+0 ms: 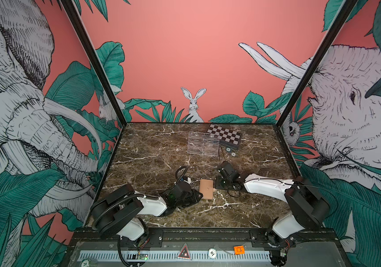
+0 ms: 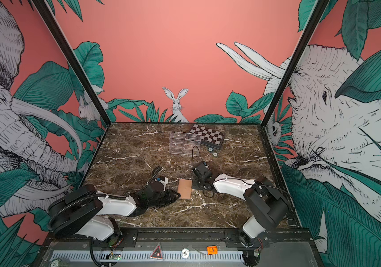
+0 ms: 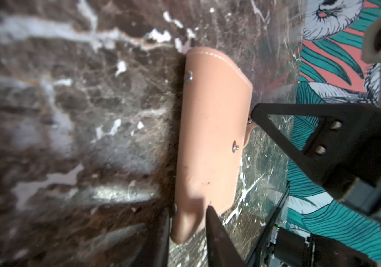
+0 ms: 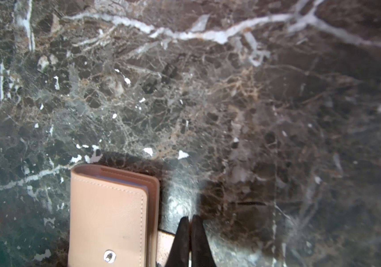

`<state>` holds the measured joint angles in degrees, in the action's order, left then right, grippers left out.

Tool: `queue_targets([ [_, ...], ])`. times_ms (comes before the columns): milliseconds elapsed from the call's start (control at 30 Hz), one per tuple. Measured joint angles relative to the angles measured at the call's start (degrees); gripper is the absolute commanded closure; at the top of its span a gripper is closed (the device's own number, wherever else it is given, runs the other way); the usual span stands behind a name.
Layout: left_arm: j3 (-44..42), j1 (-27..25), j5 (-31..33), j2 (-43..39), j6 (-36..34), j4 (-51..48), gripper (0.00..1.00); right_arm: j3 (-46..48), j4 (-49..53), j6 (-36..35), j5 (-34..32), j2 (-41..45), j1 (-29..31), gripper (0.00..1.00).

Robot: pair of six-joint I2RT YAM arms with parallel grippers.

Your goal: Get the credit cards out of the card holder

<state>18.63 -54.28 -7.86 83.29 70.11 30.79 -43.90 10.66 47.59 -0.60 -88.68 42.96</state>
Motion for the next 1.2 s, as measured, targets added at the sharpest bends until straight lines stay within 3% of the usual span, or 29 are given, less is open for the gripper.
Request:
queue_targets([
  [500,3.67,0.00,1.77,-8.48,-0.96,-11.93,0.61,5.97,-1.68,-1.44,1.29,5.31,-0.17,1.00],
  [900,7.58,0.00,2.10,-8.13,-2.78,-15.10,0.62,11.23,-2.93,-1.14,3.23,10.91,0.59,0.76],
  [1200,10.49,0.00,1.57,-4.24,-4.72,-15.50,0.62,12.90,-4.20,1.75,2.49,11.72,6.23,0.73],
])
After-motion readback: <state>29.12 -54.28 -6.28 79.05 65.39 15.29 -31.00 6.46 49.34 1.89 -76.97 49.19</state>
